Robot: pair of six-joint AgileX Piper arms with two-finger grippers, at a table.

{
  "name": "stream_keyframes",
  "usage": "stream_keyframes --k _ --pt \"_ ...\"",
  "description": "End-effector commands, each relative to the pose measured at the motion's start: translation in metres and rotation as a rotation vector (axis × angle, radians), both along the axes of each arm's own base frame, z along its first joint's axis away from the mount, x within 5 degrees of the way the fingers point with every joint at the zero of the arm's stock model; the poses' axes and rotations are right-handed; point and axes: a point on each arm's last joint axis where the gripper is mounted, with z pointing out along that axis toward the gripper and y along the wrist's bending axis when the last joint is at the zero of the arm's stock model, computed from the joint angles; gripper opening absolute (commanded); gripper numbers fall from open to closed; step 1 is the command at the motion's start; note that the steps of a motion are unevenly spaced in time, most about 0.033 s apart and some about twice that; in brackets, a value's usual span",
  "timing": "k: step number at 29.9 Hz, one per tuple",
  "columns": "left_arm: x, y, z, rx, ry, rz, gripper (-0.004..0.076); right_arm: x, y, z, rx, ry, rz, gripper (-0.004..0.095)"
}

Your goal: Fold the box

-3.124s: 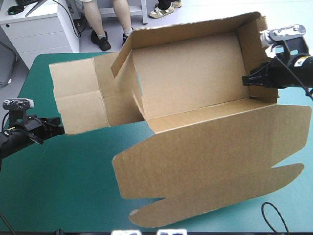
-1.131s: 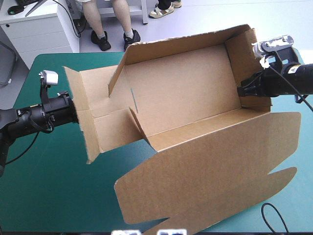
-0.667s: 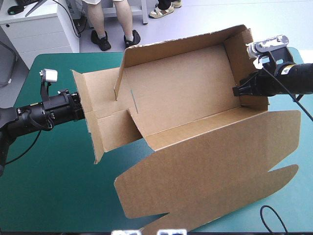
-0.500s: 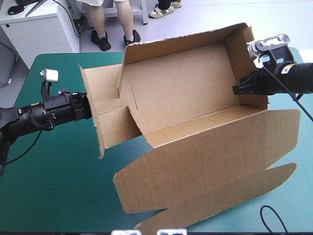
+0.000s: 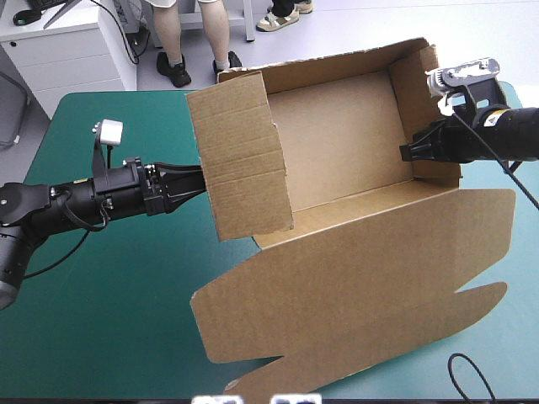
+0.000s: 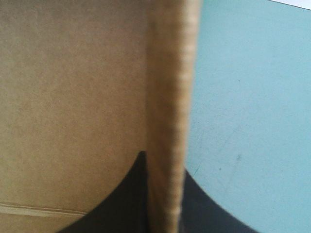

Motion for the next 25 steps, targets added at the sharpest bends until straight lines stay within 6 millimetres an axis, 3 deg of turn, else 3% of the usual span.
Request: stream_keyframes --k 1,10,17,25 --pt "-0.008 -0.003 0.022 -0.098 -0.055 -0.027 0.0266 -0.010 0.006 0.019 0.034 -0.105 -0.016 -0.0011" --pt "-0.010 -0.003 0.023 -0.121 -0.056 -0.041 0.0269 -0.011 0.028 0.022 0.015 -0.151 -0.016 -0.0011" --pt "-0.009 -0.003 0.024 -0.125 -0.056 -0.035 0.0394 -0.011 0.037 0.022 0.002 -0.167 -0.036 -0.0011" --pt "-0.011 -0.003 0.027 -0.118 -0.079 -0.051 0.0395 -0.009 0.044 0.021 0.009 -0.179 -0.051 -0.0010"
